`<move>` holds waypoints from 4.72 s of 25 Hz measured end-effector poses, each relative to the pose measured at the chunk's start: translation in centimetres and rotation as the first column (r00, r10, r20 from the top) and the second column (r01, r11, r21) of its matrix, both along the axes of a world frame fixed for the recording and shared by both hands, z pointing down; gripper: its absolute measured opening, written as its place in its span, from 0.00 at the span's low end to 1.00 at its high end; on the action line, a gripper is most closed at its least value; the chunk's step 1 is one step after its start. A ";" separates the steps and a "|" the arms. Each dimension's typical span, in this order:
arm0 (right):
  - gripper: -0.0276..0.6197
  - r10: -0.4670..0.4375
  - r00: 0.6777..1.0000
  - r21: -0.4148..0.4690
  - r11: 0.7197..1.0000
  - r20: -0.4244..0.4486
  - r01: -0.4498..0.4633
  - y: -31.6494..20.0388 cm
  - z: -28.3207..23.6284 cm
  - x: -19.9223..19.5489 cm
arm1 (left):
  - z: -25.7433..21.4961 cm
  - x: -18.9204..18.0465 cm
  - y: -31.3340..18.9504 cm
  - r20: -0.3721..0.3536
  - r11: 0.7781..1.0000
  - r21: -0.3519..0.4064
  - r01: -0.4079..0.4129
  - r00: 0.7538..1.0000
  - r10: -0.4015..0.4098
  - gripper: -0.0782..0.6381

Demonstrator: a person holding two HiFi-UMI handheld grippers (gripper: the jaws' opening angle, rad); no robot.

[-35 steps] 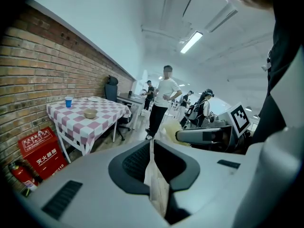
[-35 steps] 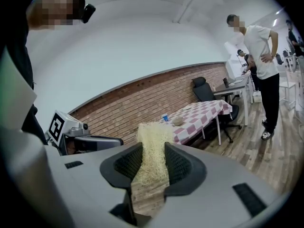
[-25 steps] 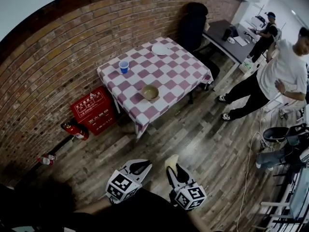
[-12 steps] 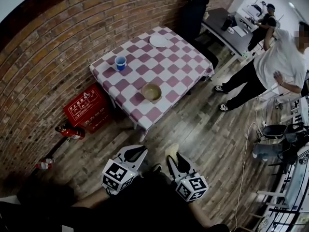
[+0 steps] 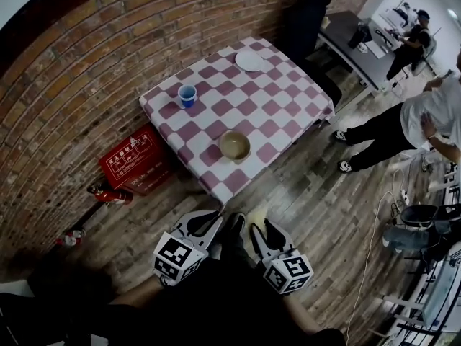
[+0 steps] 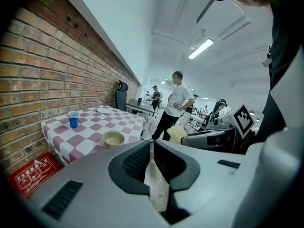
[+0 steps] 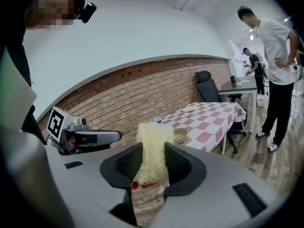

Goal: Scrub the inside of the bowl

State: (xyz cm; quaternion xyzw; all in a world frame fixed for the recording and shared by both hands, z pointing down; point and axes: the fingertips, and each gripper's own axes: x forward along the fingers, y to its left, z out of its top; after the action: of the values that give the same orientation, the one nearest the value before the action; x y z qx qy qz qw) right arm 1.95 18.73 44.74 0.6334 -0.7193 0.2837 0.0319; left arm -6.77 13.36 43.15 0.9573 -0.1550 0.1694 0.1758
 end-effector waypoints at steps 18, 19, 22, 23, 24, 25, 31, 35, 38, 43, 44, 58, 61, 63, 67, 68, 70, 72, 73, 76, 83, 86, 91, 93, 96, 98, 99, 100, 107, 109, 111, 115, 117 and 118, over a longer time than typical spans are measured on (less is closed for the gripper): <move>0.28 -0.220 0.975 -0.028 0.975 0.020 0.220 -12.2 2.5 12.6 | 4.7 8.1 -14.7 0.121 0.942 -0.045 0.332 0.938 -0.325 0.16; 0.28 -0.235 0.972 -0.040 0.971 0.015 0.236 -12.8 2.9 12.9 | 5.3 8.2 -15.2 0.132 0.936 -0.057 0.348 0.932 -0.338 0.16; 0.28 -0.281 0.960 -0.080 0.957 -0.001 0.280 -14.7 4.3 13.2 | 7.1 8.3 -16.4 0.164 0.918 -0.103 0.382 0.917 -0.363 0.16; 0.28 -0.295 0.955 -0.094 0.952 -0.008 0.293 -15.4 4.8 13.2 | 7.7 8.4 -16.8 0.173 0.915 -0.114 0.387 0.915 -0.365 0.16; 0.28 -0.309 0.951 -0.109 0.946 -0.018 0.306 -16.1 5.3 13.2 | 8.3 8.4 -17.4 0.181 0.912 -0.123 0.391 0.912 -0.367 0.16; 0.28 -0.325 0.945 -0.125 0.939 -0.031 0.319 -16.9 5.8 13.1 | 8.8 8.3 -17.9 0.188 0.909 -0.132 0.396 0.910 -0.369 0.16; 0.28 -0.441 0.886 -0.215 0.888 -0.143 0.407 -20.6 7.9 11.2 | 13.5 8.0 -20.5 0.242 0.865 -0.248 0.436 0.893 -0.380 0.16; 0.28 -0.539 0.800 -0.309 0.833 -0.262 0.460 -22.8 9.7 9.6 | 16.5 8.9 -21.5 0.250 0.828 -0.363 0.427 0.901 -0.356 0.16; 0.28 -0.591 0.701 -0.356 0.804 -0.399 0.476 -24.5 10.5 8.8 | 17.9 9.5 -22.3 0.254 0.788 -0.432 0.438 0.898 -0.360 0.20; 0.28 -0.638 0.507 -0.404 0.766 -0.580 0.500 -27.0 10.6 7.5 | 19.2 10.6 -23.1 0.231 0.713 -0.544 0.442 0.896 -0.379 0.27; 0.28 -0.648 0.464 -0.421 0.753 -0.603 0.506 -27.2 10.8 7.3 | 19.6 10.8 -23.1 0.236 0.703 -0.559 0.441 0.897 -0.375 0.27; 0.28 -0.752 0.313 -0.572 0.650 -0.580 0.501 -25.6 14.6 5.6 | 19.1 9.5 -24.5 0.363 0.780 -0.406 0.477 0.867 -0.342 0.15; 0.28 -0.764 0.372 -0.579 0.643 -0.527 0.500 -24.3 15.2 4.9 | 18.7 9.6 -24.7 0.368 0.800 -0.375 0.468 0.867 -0.336 0.15; 0.28 -0.772 0.373 -0.584 0.635 -0.516 0.506 -23.5 15.5 4.3 | 18.8 9.8 -24.3 0.374 0.812 -0.366 0.455 0.871 -0.320 0.15; 0.28 -0.792 0.275 -0.611 0.599 -0.544 0.517 -23.5 15.8 3.7 | 19.0 10.2 -23.3 0.380 0.807 -0.388 0.445 0.875 -0.300 0.15; 0.28 -0.798 0.230 -0.626 0.585 -0.556 0.515 -23.6 16.0 3.7 | 19.2 10.2 -23.1 0.382 0.798 -0.402 0.448 0.875 -0.299 0.15; 0.28 -0.805 0.143 -0.656 0.560 -0.576 0.507 -24.0 16.2 4.1 | 19.4 10.2 -22.6 0.381 0.771 -0.445 0.455 0.876 -0.297 0.15; 0.28 -0.809 0.080 -0.680 0.539 -0.583 0.497 -24.6 16.4 4.8 | 19.6 10.1 -22.2 0.378 0.746 -0.481 0.461 0.877 -0.298 0.15; 0.28 -0.810 0.053 -0.692 0.531 -0.585 0.489 -24.9 16.4 5.2 | 19.7 10.0 -22.1 0.380 0.735 -0.491 0.467 0.874 -0.302 0.15; 0.28 -0.821 -0.006 -0.723 0.500 -0.571 0.476 -25.2 16.2 6.2 | 20.0 9.2 -22.2 0.387 0.703 -0.512 0.494 0.863 -0.324 0.15; 0.28 -0.869 -0.007 -0.745 0.420 -0.494 0.518 -22.6 16.2 6.0 | 20.1 8.4 -22.7 0.339 0.650 -0.572 0.501 0.865 -0.369 0.16; 0.28 -0.864 -0.074 -0.758 0.393 -0.499 0.521 -22.4 16.7 4.6 | 19.6 8.6 -22.9 0.293 0.644 -0.596 0.479 0.877 -0.381 0.16; 0.28 -0.829 -0.212 -0.786 0.362 -0.517 0.500 -23.7 17.6 2.6 | 19.0 8.3 -22.7 0.259 0.656 -0.601 0.457 0.888 -0.380 0.19; 0.28 -0.813 -0.255 -0.797 0.362 -0.524 0.484 -24.4 17.7 2.3 | 19.0 8.1 -22.5 0.253 0.652 -0.610 0.451 0.890 -0.379 0.20; 0.28 -0.803 -0.297 -0.816 0.356 -0.517 0.456 -25.3 17.7 2.5 | 19.0 8.0 -22.4 0.239 0.643 -0.624 0.445 0.891 -0.385 0.20; 0.28 -0.803 -0.325 -0.835 0.345 -0.499 0.429 -25.4 17.8 3.4 | 19.2 8.1 -22.4 0.235 0.638 -0.629 0.445 0.891 -0.389 0.20; 0.28 -0.804 -0.342 -0.847 0.338 -0.486 0.411 -25.5 17.8 4.0 | 19.3 8.1 -22.4 0.236 0.636 -0.629 0.446 0.890 -0.390 0.20; 0.28 -0.806 -0.357 -0.859 0.330 -0.473 0.392 -25.5 17.8 4.7 | 19.4 8.1 -22.3 0.240 0.635 -0.629 0.448 0.889 -0.390 0.20; 0.28 -0.822 -0.371 -0.880 0.294 -0.432 0.373 -23.6 17.0 6.0 | 20.0 8.1 -21.8 0.258 0.622 -0.640 0.451 0.889 -0.379 0.20; 0.28 -0.827 -0.365 -0.878 0.285 -0.428 0.386 -22.9 17.2 5.4 | 20.1 8.1 -21.8 0.258 0.617 -0.643 0.454 0.887 -0.384 0.20; 0.28 -0.830 -0.362 -0.876 0.274 -0.424 0.398 -22.5 17.6 4.6 | 20.2 8.1 -21.8 0.256 0.610 -0.650 0.454 0.886 -0.386 0.20; 0.28 -0.831 -0.352 -0.866 0.270 -0.430 0.421 -22.7 18.3 2.8 | 20.2 8.1 -22.0 0.256 0.610 -0.650 0.453 0.886 -0.386 0.20; 0.28 -0.825 -0.354 -0.863 0.281 -0.441 0.420 -23.3 18.6 2.5 | 20.2 8.2 -22.1 0.257 0.611 -0.649 0.454 0.886 -0.385 0.20; 0.28 -0.822 -0.354 -0.863 0.288 -0.445 0.416 -23.7 18.8 2.4 | 20.3 8.2 -22.1 0.257 0.610 -0.649 0.454 0.886 -0.385 0.20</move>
State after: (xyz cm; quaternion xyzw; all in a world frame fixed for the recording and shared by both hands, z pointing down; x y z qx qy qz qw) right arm 4.35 -4.94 63.51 0.0945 -0.6842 -0.1160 0.7138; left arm 1.45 -8.77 63.43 0.7480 -0.3076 0.2124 0.5484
